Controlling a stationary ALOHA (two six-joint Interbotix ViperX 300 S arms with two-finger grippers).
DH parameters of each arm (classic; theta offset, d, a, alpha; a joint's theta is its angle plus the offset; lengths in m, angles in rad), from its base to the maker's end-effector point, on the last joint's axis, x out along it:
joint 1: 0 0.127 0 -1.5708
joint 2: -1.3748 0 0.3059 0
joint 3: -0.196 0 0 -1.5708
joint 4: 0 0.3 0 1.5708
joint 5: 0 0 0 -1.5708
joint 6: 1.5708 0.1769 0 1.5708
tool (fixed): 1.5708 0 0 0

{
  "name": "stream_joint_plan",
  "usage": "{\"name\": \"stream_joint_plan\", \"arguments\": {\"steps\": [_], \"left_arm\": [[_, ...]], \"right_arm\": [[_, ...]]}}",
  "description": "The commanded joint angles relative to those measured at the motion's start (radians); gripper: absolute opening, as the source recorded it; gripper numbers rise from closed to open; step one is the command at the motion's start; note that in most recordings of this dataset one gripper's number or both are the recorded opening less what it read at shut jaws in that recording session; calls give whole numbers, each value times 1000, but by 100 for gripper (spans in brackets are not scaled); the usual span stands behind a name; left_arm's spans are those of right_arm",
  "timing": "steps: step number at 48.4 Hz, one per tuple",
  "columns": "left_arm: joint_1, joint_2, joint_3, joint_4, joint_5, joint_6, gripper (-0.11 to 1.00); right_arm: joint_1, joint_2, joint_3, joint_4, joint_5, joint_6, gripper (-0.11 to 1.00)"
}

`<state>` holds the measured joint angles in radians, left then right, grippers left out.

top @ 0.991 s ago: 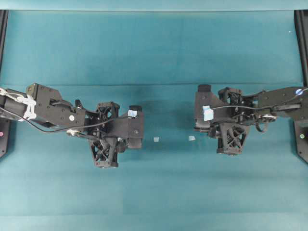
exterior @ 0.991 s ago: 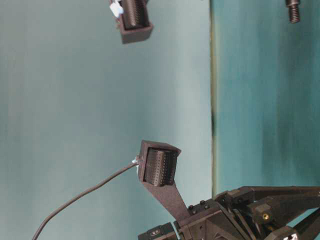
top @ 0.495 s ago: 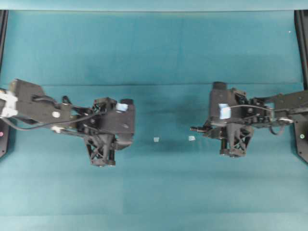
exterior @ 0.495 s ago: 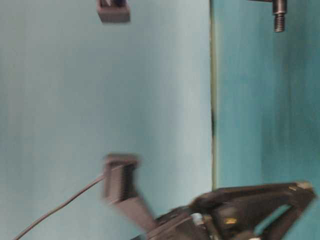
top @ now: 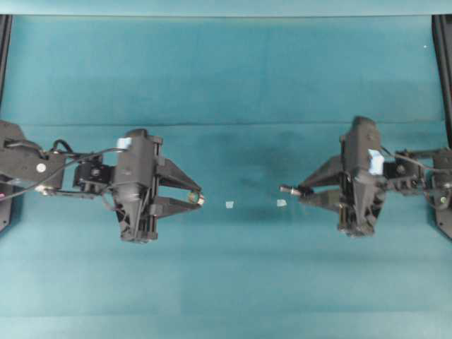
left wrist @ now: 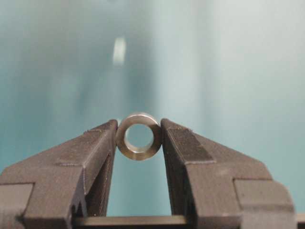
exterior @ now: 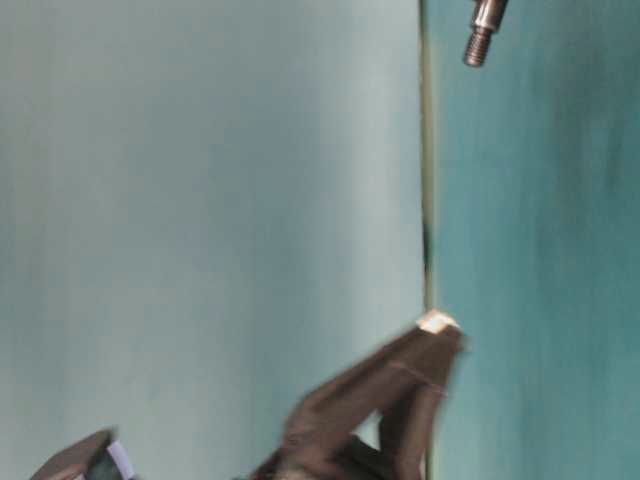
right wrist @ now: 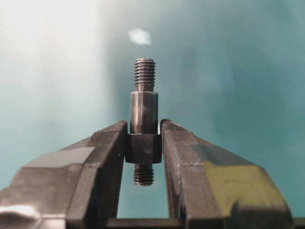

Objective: Insert the washer onto the shaft with both hands.
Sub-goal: 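Lift both objects and bring washer and shaft tip together mid-table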

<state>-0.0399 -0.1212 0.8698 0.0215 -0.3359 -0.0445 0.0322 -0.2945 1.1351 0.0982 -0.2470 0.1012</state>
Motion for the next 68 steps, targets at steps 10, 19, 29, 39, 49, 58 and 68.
{"name": "stream_joint_plan", "arguments": {"steps": [10, 19, 29, 39, 49, 58, 68], "left_arm": [[-15, -9, -21, 2, -98, -3, 37], [-26, 0, -31, 2, -100, -31, 37], [-31, 21, -49, 5, -112, -38, 37], [-32, 66, -89, 5, -124, -38, 37], [-34, 123, -132, 5, -124, -40, 37], [-37, 158, -163, 5, -124, -38, 37], [-38, 183, -184, 2, -126, -38, 37]], "right_arm": [[49, 15, -6, 2, -97, 17, 0], [63, 41, -6, 2, -140, 18, 0], [72, 81, -23, 2, -206, 20, 0], [86, 124, -49, 2, -241, 20, 0], [100, 150, -81, 2, -268, 20, 0], [100, 163, -98, 0, -284, 18, 0], [100, 172, -106, 0, -298, 18, 0]]}}
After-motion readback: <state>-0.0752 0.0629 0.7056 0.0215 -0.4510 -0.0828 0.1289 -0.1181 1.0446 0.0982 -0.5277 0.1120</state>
